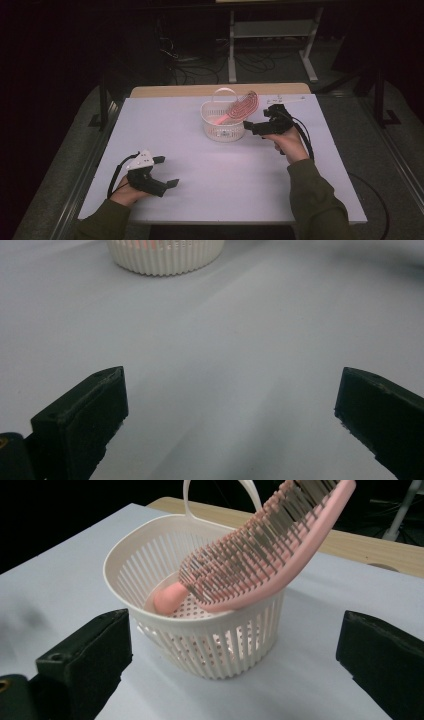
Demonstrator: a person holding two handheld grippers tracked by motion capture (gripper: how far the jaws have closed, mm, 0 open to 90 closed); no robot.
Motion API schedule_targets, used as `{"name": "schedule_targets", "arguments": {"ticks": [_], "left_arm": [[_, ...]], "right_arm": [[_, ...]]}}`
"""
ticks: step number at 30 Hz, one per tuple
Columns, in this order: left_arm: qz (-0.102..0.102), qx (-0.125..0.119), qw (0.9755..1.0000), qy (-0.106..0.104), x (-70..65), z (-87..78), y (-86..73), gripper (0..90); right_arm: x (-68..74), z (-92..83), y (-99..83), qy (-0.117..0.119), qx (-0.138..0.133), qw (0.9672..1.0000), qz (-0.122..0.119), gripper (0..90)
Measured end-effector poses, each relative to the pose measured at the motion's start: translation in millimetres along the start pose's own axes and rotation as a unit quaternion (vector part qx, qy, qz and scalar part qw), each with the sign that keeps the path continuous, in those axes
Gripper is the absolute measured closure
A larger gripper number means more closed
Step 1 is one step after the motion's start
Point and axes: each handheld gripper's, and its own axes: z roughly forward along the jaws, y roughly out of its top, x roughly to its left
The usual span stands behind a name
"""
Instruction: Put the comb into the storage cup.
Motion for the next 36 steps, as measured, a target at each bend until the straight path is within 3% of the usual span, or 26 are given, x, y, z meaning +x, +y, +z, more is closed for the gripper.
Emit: {"name": "schedule_targets", "arguments": {"ticks": [14, 28, 36], "left_arm": [[0.004, 0.002, 1.0000, 0.004, -0.7, 1.4, 0.1, 0.5], [0.005, 0.003, 1.0000, 0.003, -2.0, 1.3, 0.0, 0.5], [0.006, 0.004, 1.0000, 0.002, -2.5, 1.7, 0.3, 0.5]], "right_arm": [[3.5, -10.1, -28.1, 0.007, 0.022, 0.9997, -0.010, 1.0], [22.0, -16.5, -45.6, 0.019, 0.048, 0.9974, -0.051, 0.4], [26.9, -25.4, -58.7, 0.019, 0.056, 0.9964, -0.061, 0.4]]}}
